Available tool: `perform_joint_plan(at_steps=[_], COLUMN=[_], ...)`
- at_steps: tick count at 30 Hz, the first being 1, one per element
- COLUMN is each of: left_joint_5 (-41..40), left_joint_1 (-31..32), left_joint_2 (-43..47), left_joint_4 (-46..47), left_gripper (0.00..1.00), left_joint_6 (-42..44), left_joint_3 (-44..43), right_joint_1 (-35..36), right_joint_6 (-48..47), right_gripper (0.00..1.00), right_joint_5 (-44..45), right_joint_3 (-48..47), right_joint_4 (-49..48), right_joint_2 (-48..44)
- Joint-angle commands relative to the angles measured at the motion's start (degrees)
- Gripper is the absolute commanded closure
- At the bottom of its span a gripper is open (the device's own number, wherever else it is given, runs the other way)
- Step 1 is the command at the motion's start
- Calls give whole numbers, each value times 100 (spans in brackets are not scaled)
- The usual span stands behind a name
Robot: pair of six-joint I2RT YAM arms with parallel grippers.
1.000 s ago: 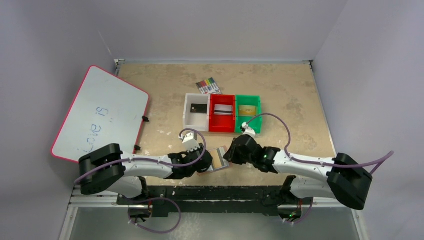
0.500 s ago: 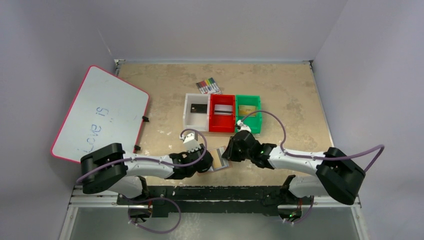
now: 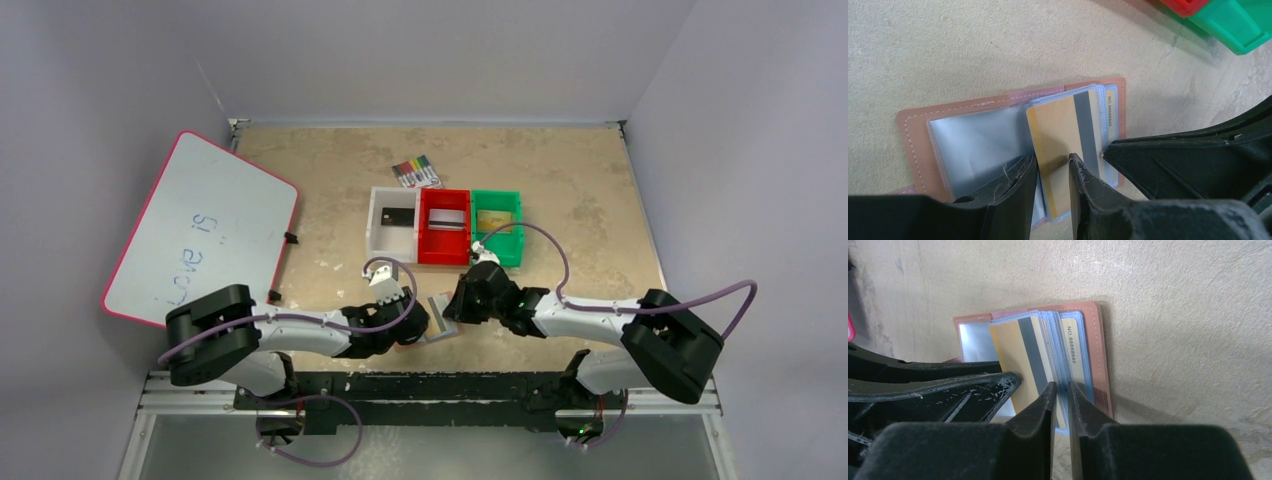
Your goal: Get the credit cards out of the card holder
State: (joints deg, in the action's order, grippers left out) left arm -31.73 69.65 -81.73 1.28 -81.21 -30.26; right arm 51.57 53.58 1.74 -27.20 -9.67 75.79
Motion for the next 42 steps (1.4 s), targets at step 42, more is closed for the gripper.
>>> perform_joint_plan(at_steps=[42], left_joint_5=[-376], left_joint_1=[-150], left_joint_2=[1276], left_joint_4=[751], left_gripper=[100], left_joint_6=[653], left_joint_3=[1500], right_joint_1=[5], right_joint_6=[390], right_gripper=[93], right_joint_5=[318], right_joint_3=[10], right_joint_4=[103], right_joint_2=[298])
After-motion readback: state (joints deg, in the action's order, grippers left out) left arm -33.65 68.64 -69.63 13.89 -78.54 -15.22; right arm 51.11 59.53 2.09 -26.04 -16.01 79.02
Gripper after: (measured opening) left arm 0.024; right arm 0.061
